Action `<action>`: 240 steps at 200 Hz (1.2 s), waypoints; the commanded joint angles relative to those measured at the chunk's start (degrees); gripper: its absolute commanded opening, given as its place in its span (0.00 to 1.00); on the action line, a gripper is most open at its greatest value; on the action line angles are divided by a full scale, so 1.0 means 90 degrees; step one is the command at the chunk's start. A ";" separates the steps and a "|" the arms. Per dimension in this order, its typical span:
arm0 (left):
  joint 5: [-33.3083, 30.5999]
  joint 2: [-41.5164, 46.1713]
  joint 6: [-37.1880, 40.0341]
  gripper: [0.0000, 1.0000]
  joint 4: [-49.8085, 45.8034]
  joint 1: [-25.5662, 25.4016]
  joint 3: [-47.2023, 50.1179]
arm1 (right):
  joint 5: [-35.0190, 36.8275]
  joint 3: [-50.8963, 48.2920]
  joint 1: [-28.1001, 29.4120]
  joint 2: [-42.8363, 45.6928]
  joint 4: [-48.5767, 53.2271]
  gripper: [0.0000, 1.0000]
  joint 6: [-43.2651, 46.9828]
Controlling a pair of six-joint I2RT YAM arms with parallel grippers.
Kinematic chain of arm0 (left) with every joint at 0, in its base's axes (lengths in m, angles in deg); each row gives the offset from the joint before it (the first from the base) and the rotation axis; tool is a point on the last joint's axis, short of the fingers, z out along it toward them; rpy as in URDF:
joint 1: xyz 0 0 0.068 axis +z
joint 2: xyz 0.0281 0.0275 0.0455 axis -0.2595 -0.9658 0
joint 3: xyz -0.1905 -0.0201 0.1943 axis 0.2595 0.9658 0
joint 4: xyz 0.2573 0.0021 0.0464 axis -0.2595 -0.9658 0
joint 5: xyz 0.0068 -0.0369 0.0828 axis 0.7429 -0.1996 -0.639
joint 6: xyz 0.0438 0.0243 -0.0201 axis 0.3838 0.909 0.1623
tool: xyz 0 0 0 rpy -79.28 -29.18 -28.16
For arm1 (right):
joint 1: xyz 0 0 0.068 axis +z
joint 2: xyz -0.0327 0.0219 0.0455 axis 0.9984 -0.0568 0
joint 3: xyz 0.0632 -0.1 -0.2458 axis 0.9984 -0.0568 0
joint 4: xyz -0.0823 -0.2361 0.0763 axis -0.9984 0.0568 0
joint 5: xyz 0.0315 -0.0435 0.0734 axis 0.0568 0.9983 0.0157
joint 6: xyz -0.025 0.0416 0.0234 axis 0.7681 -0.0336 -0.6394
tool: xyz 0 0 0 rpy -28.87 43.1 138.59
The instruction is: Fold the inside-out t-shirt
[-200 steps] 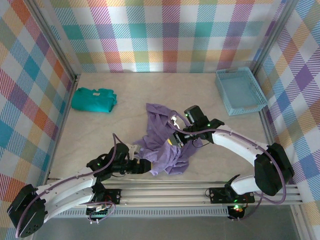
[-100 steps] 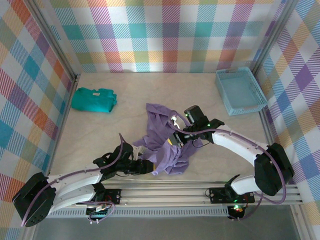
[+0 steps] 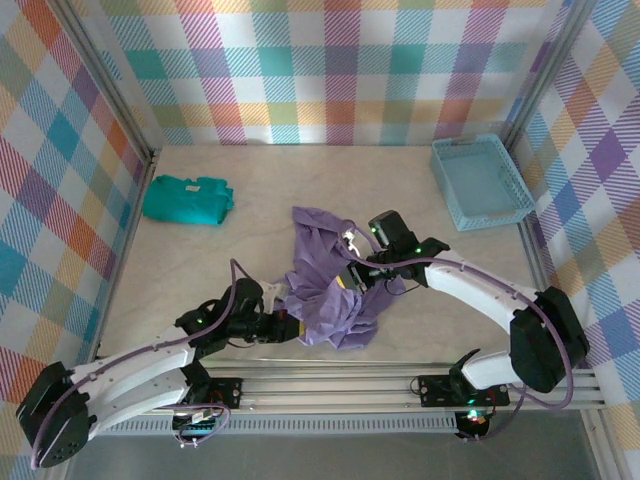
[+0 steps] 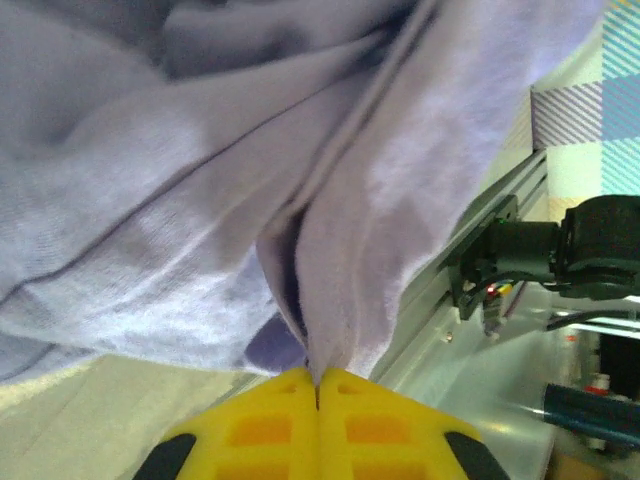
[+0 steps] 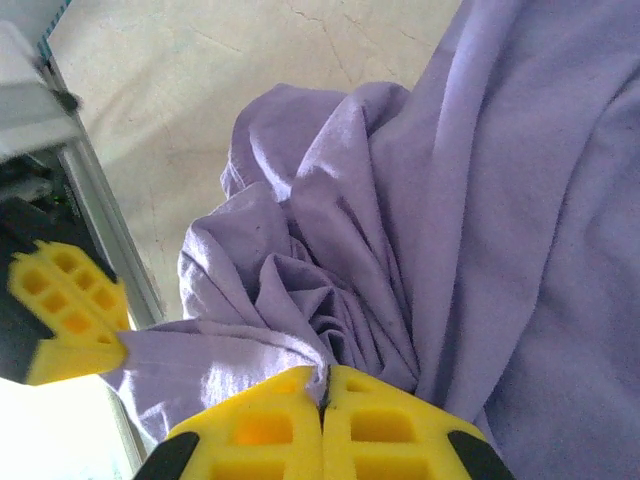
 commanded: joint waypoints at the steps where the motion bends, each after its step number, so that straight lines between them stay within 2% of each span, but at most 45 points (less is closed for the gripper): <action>1: -0.0953 0.0382 0.0830 0.00 -0.1322 -0.0026 -0.0942 | 0.0132 0.0253 -0.0074 0.0388 -0.0209 0.00 -0.0481; 10: -0.1463 0.0430 0.1263 0.00 -0.1716 0.0011 -0.1486 | 0.0188 0.0351 -0.0094 0.0469 -0.0369 0.00 -0.0687; 32: -0.3199 0.0314 0.2304 0.00 -0.2495 0.0183 -0.2918 | 0.0285 0.0812 -0.0009 0.0437 -0.0794 0.01 -0.1016; 57: -0.4951 -0.0106 0.3118 0.00 -0.3073 0.0584 -0.4239 | 0.0201 0.1369 0.0439 0.0195 -0.0514 0.22 -0.0437; 71: -0.5620 -0.0279 0.3411 0.00 -0.3258 0.0849 -0.4680 | 0.0667 0.1231 0.0372 0.0357 -0.0282 0.35 -0.0185; 87: -0.5797 -0.0368 0.3705 0.00 -0.3243 0.1155 -0.4885 | 0.1278 0.0655 -0.0037 0.0699 -0.0421 0.45 -0.0411; 97: -0.5789 -0.0406 0.3824 0.00 -0.3255 0.1342 -0.4966 | 0.2012 0.0425 -0.0316 0.0694 -0.0235 0.48 -0.0689; 116: -0.5689 -0.0435 0.3961 0.00 -0.3262 0.1599 -0.5059 | 0.3254 0.0378 -0.0371 0.0211 0.0358 0.51 -0.0695; 162: -0.5187 -0.0444 0.4010 0.00 -0.3300 0.2052 -0.5098 | 0.3699 0.1210 -0.0380 -0.1609 0.1051 0.53 0.0037; 191: -0.5034 -0.0422 0.4015 0.00 -0.3311 0.2137 -0.5016 | 0.4225 0.1526 -0.0380 -0.2156 0.1297 0.59 0.0337; 210: -0.4937 -0.0404 0.4005 0.00 -0.3264 0.2191 -0.4958 | 0.4402 0.1718 -0.0379 -0.2469 0.1416 0.59 0.0433; 222: -0.4876 -0.0415 0.4015 0.00 -0.3242 0.2220 -0.4962 | 0.4424 0.1830 -0.0380 -0.2686 0.1536 0.54 0.0475; 240: -0.4864 -0.0416 0.3998 0.00 -0.3259 0.2281 -0.5006 | 0.4350 0.1889 -0.0380 -0.2795 0.1643 0.34 0.0479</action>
